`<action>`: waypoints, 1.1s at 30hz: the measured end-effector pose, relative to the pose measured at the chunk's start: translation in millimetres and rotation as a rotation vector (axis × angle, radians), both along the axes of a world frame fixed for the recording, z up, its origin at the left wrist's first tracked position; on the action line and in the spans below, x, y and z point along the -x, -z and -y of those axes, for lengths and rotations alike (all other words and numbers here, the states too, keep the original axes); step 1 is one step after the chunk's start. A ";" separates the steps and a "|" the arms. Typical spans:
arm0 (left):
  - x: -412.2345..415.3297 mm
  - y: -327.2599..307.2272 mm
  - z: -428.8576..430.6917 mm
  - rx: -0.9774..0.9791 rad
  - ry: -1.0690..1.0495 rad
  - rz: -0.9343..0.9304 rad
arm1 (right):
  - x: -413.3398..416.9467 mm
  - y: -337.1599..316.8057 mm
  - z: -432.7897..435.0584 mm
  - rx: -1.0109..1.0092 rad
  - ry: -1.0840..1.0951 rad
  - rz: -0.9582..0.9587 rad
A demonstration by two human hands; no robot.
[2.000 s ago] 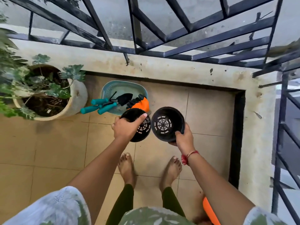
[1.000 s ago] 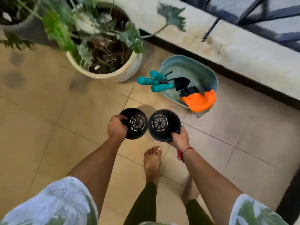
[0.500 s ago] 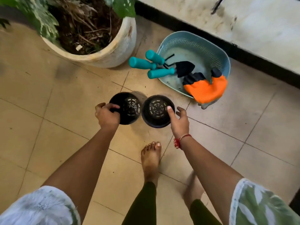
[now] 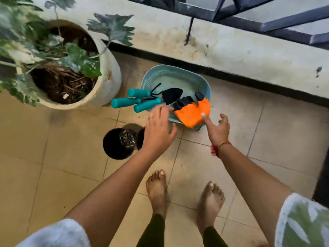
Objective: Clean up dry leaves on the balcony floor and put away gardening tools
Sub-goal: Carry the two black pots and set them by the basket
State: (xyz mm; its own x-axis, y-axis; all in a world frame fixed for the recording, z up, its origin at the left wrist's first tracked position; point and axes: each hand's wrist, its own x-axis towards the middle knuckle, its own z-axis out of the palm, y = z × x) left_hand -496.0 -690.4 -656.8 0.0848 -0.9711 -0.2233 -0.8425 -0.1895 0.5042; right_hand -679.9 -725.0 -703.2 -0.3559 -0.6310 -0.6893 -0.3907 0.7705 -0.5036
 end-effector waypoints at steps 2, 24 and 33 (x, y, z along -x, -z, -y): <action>8.7 21.2 12.2 -0.079 0.013 0.004 | -6.8 10.7 19.3 -0.137 0.091 0.180; 119.2 10.0 14.2 -0.201 0.144 -0.050 | 144.6 1.5 -10.8 -0.187 0.121 0.012; 249.6 19.5 23.5 -0.246 0.344 -0.131 | 263.7 -5.6 -23.2 -0.179 0.319 0.056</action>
